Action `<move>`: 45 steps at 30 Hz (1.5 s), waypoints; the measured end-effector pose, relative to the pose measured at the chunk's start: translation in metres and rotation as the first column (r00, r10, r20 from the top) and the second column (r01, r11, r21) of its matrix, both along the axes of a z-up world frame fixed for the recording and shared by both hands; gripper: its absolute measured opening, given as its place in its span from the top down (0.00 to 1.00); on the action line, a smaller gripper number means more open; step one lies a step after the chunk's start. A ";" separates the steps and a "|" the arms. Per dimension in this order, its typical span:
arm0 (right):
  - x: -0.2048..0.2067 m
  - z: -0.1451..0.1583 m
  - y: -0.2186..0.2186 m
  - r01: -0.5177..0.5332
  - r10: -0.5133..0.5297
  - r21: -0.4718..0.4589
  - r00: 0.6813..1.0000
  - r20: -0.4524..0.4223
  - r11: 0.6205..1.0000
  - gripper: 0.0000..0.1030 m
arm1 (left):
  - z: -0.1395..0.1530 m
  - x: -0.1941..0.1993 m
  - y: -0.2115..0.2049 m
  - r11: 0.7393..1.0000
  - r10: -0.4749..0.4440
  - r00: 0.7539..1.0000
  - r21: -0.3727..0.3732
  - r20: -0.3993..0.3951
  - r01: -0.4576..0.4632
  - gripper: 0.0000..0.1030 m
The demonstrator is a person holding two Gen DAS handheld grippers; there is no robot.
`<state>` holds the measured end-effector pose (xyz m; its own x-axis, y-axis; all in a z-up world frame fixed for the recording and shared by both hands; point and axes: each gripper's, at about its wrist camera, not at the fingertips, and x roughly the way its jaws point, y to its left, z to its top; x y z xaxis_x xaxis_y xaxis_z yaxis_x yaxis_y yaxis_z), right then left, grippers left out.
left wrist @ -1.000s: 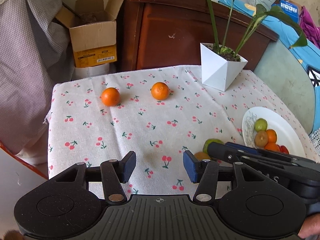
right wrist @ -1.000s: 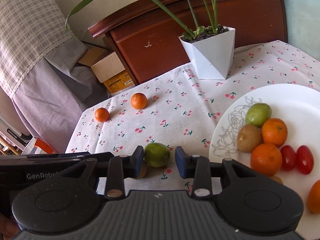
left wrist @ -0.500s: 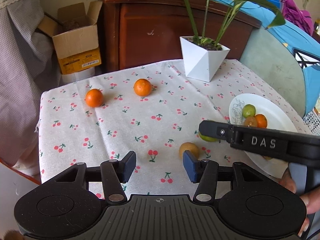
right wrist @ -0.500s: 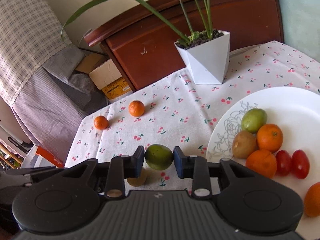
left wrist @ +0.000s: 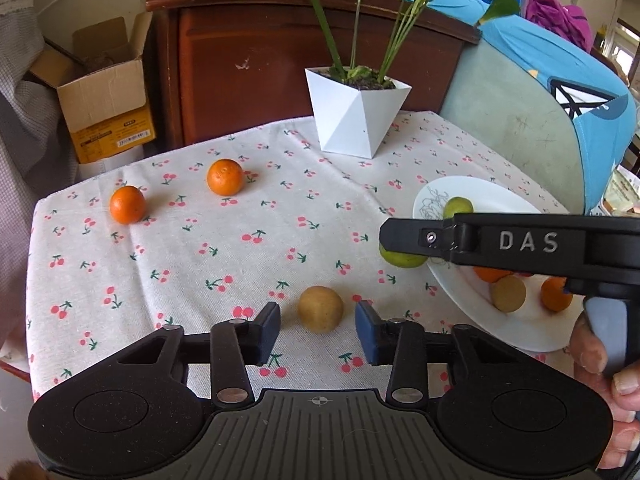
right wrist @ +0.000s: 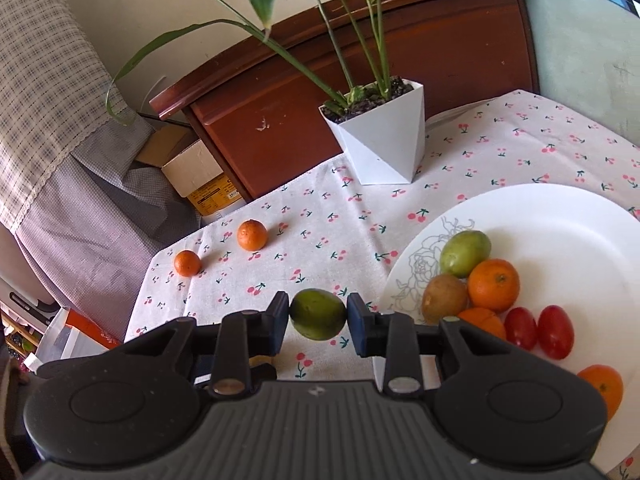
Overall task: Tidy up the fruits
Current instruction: 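Grasp the kiwi with the left tool while the right tool lifts the lime, then lower the lime onto the plate with the right tool while the left tool releases the kiwi there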
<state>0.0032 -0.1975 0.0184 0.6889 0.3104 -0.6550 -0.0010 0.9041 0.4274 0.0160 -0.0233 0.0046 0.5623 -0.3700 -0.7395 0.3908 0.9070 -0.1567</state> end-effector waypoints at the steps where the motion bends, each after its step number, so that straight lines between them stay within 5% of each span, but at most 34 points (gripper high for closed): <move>1: -0.001 0.000 -0.001 0.002 -0.002 -0.001 1.000 0.001 1.000 0.69 | -0.001 0.000 -0.001 1.000 0.000 1.000 0.000 0.000 0.000 0.68; 6: -0.004 0.002 -0.005 0.014 -0.014 0.001 1.000 0.000 1.000 0.69 | -0.003 0.000 -0.007 1.000 -0.003 1.000 0.014 0.025 0.002 0.78; 13: -0.010 0.008 -0.016 0.039 -0.039 -0.001 0.999 0.006 0.999 0.69 | 0.005 0.000 -0.012 1.000 0.012 0.999 -0.021 0.041 -0.011 0.78; 25: -0.031 0.040 -0.083 0.237 -0.238 0.012 0.969 0.073 0.971 0.69 | 0.039 0.005 -0.063 0.981 -0.062 0.986 -0.173 0.155 0.089 0.78; 45: -0.046 0.014 -0.126 0.432 -0.433 -0.025 0.896 -0.101 0.901 0.69 | 0.012 0.003 -0.137 0.961 -0.210 0.964 -0.144 0.162 0.234 0.78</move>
<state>-0.0431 -0.3237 0.0327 0.6845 -0.0040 -0.7290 0.4337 0.8060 0.4028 0.0192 -0.1604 0.0166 0.5482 -0.6049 -0.5776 0.6086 0.7622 -0.2205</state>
